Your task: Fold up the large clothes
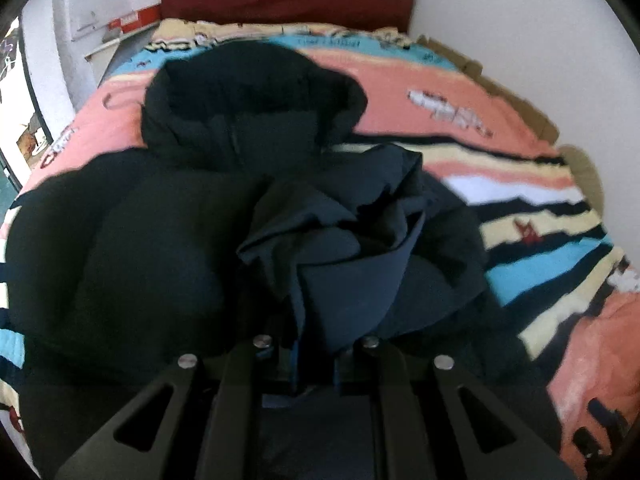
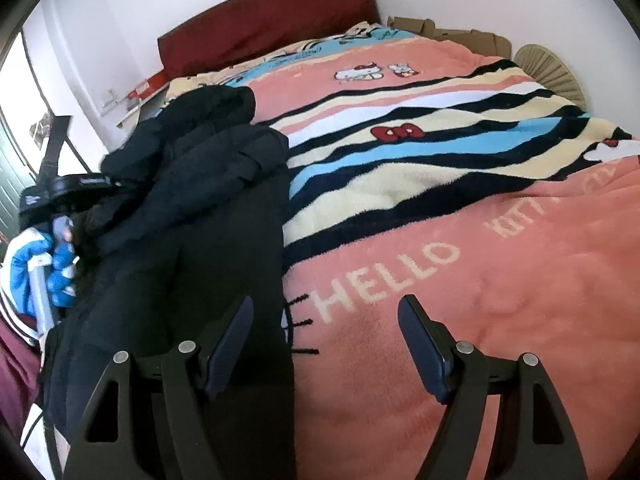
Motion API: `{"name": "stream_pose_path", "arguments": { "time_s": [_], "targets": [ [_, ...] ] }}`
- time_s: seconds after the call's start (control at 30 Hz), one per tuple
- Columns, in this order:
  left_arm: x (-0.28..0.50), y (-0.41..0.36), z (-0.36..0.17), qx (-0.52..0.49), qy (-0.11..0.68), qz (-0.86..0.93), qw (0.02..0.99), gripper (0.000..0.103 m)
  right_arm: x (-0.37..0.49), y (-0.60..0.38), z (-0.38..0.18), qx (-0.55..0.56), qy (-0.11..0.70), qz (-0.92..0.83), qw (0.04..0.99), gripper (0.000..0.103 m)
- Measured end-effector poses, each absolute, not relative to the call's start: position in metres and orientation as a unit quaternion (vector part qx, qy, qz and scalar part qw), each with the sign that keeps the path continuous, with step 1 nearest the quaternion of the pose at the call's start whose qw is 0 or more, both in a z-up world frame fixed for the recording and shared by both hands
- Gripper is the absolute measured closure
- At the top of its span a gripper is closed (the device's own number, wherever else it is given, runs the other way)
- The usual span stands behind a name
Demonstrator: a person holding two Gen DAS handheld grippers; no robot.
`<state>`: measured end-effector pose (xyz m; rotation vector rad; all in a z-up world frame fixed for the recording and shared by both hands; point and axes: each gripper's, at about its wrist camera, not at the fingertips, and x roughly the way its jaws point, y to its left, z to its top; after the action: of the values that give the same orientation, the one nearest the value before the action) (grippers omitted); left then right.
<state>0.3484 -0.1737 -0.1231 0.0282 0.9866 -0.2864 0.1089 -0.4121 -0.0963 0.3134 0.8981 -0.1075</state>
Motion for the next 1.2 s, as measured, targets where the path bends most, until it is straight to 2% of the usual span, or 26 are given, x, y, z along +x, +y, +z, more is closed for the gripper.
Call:
{"name": "stream_pose_path", "arguments": {
  "time_s": [0.2,0.4,0.53,0.83,1.0,1.2],
  "targets": [
    [0.346,-0.173,-0.13,0.017,0.484,-0.149,0.862,0.085,0.114,-0.409,-0.108,0.146,0.446,-0.051,0.882,0.029],
    [0.338,-0.169,-0.109,0.014,0.487,-0.159,0.859,0.064,0.112,-0.401,-0.103,0.142,0.443,-0.046,0.884,0.029],
    [0.328,-0.169,-0.094,0.015,0.479,-0.162,0.863,0.047,0.103,-0.396,-0.09,0.136,0.434,-0.044,0.89,0.029],
    [0.298,-0.134,-0.028,-0.024,0.418,-0.188,0.889,0.045,0.082,-0.38,-0.045,0.113,0.401,-0.041,0.908,0.027],
    [0.294,-0.065,-0.004,-0.053,0.398,-0.166,0.901,0.045,0.083,-0.352,-0.02,0.083,0.389,-0.023,0.917,0.027],
    [0.302,0.019,-0.01,-0.073,0.396,-0.116,0.908,0.045,0.112,-0.31,-0.001,0.036,0.389,0.001,0.92,0.027]
  ]
}}
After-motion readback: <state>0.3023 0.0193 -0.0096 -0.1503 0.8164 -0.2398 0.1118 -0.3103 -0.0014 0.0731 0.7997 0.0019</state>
